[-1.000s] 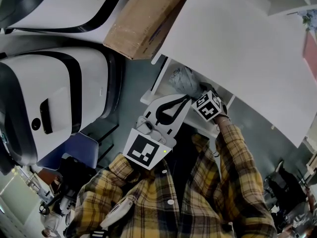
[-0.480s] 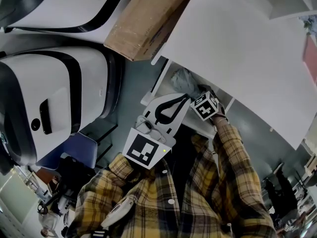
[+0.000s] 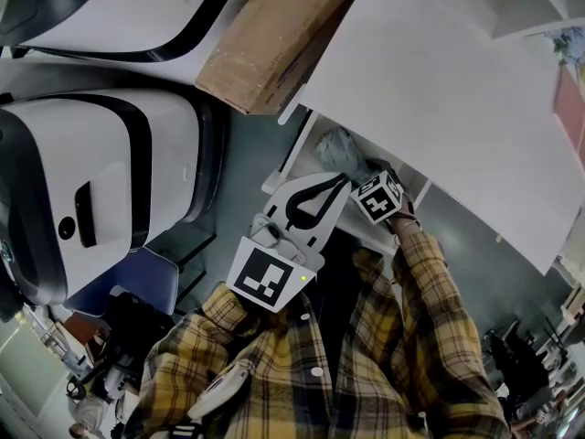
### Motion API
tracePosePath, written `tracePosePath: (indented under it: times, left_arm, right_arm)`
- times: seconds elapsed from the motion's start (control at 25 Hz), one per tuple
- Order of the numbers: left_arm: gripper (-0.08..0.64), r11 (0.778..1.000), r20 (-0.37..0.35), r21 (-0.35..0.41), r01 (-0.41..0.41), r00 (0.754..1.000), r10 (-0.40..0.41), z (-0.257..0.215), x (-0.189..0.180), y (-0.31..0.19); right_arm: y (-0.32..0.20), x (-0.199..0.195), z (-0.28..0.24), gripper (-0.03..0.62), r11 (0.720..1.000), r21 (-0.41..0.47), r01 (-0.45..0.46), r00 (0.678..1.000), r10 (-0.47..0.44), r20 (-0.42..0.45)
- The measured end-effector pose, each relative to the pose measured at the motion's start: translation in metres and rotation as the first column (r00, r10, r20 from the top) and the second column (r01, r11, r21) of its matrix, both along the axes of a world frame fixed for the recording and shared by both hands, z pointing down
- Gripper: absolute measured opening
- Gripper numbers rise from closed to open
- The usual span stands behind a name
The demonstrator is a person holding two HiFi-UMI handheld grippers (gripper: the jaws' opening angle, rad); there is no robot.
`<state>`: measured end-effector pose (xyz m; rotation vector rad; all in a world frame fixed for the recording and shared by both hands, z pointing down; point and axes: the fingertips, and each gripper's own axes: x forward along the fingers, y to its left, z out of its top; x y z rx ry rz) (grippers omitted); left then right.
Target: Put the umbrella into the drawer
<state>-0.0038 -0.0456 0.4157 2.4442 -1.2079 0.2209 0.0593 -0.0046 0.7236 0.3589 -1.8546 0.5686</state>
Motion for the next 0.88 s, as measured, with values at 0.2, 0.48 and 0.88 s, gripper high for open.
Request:
tracePosePath:
  times: [0.2, 0.48, 0.88]
  left_arm:
    - [0.025, 1.0, -0.008, 0.011, 0.001, 1.0, -0.001, -0.005, 0.0, 0.0]
    - [0.025, 1.0, -0.012, 0.03, -0.003, 1.0, 0.004, -0.012, 0.0, -0.001]
    - [0.025, 0.996, -0.021, 0.083, -0.024, 0.999, 0.026, -0.031, 0.005, -0.006]
  right_arm:
    - [-0.001, 0.002, -0.005, 0.304, 1.0, 0.007, -0.005, 1.0, 0.005, -0.006]
    - [-0.005, 0.005, -0.014, 0.304, 1.0, 0.025, -0.01, 1.0, 0.011, -0.01]
    - [-0.013, -0.002, -0.05, 0.301, 0.997, 0.073, -0.021, 0.999, 0.019, 0.026]
